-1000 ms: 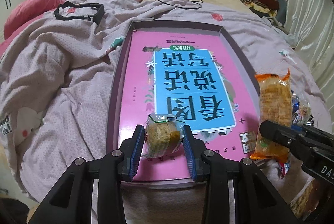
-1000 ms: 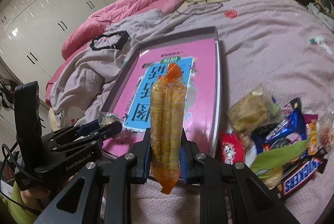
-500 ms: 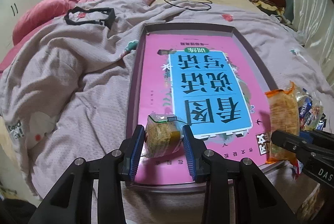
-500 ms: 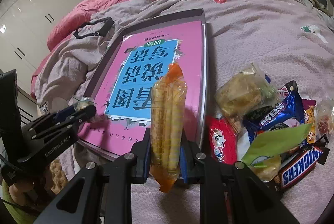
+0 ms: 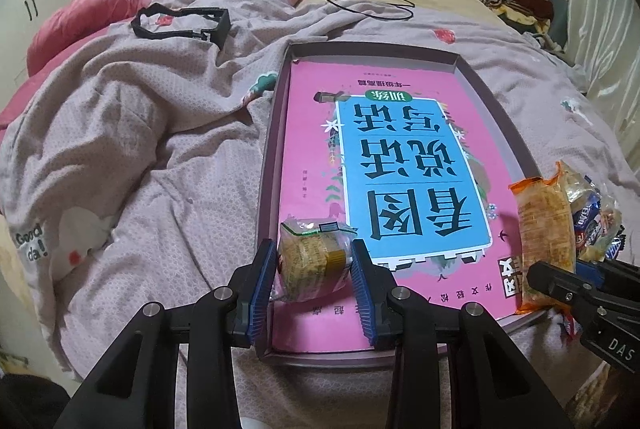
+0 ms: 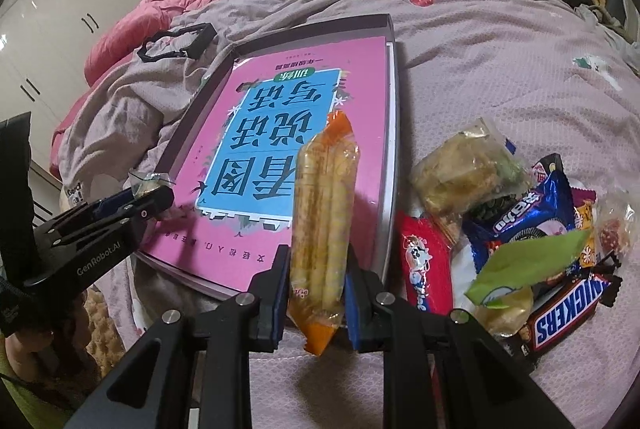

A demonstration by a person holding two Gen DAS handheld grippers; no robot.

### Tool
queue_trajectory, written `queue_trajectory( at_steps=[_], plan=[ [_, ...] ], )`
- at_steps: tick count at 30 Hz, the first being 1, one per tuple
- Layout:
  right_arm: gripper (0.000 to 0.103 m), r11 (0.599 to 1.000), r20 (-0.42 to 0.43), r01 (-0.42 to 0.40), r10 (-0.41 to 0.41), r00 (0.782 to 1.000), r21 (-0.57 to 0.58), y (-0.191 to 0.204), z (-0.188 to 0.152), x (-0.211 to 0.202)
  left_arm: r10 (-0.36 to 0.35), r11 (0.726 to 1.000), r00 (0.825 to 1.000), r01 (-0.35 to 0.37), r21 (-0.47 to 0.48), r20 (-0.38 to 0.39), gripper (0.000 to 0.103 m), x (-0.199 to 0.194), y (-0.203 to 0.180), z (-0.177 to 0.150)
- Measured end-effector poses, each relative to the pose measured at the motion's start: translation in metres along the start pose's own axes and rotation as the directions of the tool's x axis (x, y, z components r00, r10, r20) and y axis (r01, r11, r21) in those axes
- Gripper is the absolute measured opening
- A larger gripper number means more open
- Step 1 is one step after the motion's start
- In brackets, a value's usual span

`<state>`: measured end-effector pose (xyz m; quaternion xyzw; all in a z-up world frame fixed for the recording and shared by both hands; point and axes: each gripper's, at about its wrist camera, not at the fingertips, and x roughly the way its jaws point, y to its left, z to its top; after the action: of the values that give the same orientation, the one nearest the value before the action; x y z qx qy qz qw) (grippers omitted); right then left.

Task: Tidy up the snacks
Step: 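Lower and release the cake packet with the left gripper while the right releases the bread pack onto the tray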

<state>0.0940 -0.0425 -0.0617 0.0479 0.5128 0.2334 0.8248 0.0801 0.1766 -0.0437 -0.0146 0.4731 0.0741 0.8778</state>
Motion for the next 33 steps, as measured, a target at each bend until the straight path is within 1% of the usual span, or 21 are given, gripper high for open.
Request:
queue_trajectory(
  at_steps=[3, 9, 17, 20, 21, 24, 28, 30, 33],
  plan=[
    [0.024, 1.000, 0.000, 0.003, -0.003, 1.000, 0.002, -0.001, 0.000, -0.001, 0.013, 1.000, 1.000, -0.013, -0.001, -0.002, 0.038, 0.001, 0.001, 0.000],
    [0.024, 1.000, -0.002, -0.001, 0.001, 1.000, 0.010, -0.002, -0.001, -0.004, -0.009, 1.000, 1.000, 0.009, -0.017, -0.007, 0.038, 0.000, 0.005, 0.001],
    [0.025, 1.000, 0.010, 0.001, -0.002, 1.000, 0.013, -0.001, -0.003, -0.007, -0.016, 1.000, 1.000, 0.016, -0.015, -0.009, 0.038, -0.001, 0.005, 0.001],
    [0.029, 1.000, 0.020, 0.015, -0.015, 1.000, 0.020, -0.004, -0.003, -0.010, -0.021, 1.000, 1.000, 0.020, -0.014, -0.009, 0.038, -0.001, 0.005, 0.002],
    [0.030, 1.000, 0.019, 0.006, -0.006, 1.000, 0.025, -0.005, -0.003, -0.010, -0.022, 1.000, 1.000, 0.021, -0.014, -0.009, 0.038, -0.002, 0.004, 0.001],
    [0.030, 1.000, 0.020, -0.002, 0.002, 1.000, 0.031, -0.006, -0.003, -0.010, -0.025, 1.000, 1.000, 0.025, -0.015, -0.011, 0.038, -0.002, 0.003, 0.001],
    [0.030, 1.000, 0.025, 0.009, -0.009, 1.000, 0.015, -0.003, -0.003, -0.010, -0.027, 1.000, 1.000, 0.027, -0.015, -0.011, 0.039, -0.004, 0.002, 0.002],
    [0.034, 1.000, 0.030, 0.010, -0.010, 1.000, -0.005, 0.000, -0.004, -0.011, -0.027, 0.999, 1.000, 0.027, -0.020, -0.009, 0.039, -0.004, 0.002, 0.002],
    [0.038, 0.999, 0.042, 0.019, -0.018, 0.999, -0.032, 0.004, -0.006, -0.013, -0.035, 0.999, 0.999, 0.035, -0.024, -0.008, 0.044, -0.006, 0.003, 0.003]
  ],
)
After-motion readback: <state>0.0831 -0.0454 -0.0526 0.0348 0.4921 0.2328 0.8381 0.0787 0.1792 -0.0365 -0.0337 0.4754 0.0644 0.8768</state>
